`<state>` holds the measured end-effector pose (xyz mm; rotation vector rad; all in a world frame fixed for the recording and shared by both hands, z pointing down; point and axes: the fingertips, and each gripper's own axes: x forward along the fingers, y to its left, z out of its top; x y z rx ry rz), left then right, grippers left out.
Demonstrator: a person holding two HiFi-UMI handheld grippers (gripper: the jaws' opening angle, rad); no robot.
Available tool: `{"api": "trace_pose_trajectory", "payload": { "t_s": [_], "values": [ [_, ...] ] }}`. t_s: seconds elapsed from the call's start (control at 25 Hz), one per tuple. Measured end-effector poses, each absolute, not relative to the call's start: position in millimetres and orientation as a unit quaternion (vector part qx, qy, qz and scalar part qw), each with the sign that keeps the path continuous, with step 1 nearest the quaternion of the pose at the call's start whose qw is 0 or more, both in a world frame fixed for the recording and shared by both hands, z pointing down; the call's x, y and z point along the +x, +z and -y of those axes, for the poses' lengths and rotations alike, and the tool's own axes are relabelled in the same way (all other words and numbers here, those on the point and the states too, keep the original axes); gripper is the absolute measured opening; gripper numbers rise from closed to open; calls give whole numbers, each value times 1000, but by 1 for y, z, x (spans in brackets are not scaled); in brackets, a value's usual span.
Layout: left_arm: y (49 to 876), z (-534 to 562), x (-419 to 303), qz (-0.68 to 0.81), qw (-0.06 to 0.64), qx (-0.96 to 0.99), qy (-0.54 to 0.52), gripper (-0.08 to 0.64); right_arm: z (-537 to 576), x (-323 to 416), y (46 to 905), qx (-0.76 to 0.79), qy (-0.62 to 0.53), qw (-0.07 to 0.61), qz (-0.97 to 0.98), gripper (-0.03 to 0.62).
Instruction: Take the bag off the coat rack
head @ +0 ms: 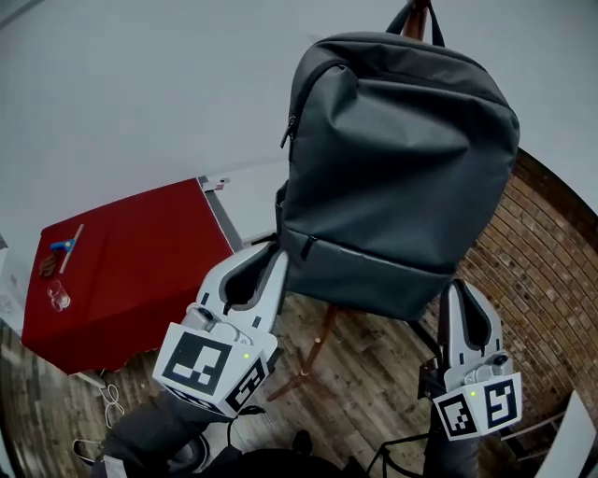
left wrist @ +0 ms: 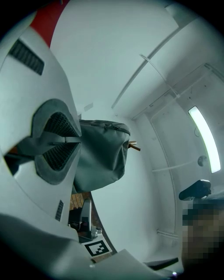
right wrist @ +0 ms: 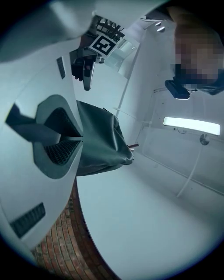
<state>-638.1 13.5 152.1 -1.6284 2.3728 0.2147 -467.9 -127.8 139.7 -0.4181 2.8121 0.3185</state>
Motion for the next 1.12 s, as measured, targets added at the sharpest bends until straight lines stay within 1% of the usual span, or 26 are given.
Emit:
{"api": "trace_pose_trajectory", "payload": {
  "t_s": [0.04, 0.12, 0.28, 0.36, 0.44, 0.6, 0.68, 0.8, 1.0, 1.12],
  "values": [
    [147, -13, -642, -816, 129, -559, 73, 42, 131, -469, 136, -142, 110, 138, -974, 21],
    [136, -9, -650, -814, 133, -560, 72, 76, 139, -472, 126, -138, 115, 133, -975, 98],
    [110, -3, -660, -809, 151, -562, 77, 122, 150, -478, 112, -130, 131, 133, -974, 170],
    [100, -3, -661, -806, 162, -563, 81, 161, 151, -482, 113, -122, 141, 123, -975, 224],
    [88, 0, -662, -803, 176, -564, 79, 213, 155, -485, 109, -117, 147, 116, -975, 256],
    [66, 12, -660, -781, 203, -587, 72, 257, 166, -477, 90, -130, 152, 132, -971, 268],
    [60, 5, -669, -788, 204, -576, 73, 267, 170, -488, 79, -118, 152, 138, -972, 268],
    [44, 6, -677, -798, 206, -560, 85, 273, 181, -500, 53, -97, 147, 147, -973, 268],
    [17, 25, -677, -788, 232, -563, 91, 275, 182, -506, 15, -64, 148, 178, -971, 268],
    [9, 42, -685, -784, 226, -573, 82, 275, 181, -518, -4, -59, 162, 191, -966, 268]
  ]
}}
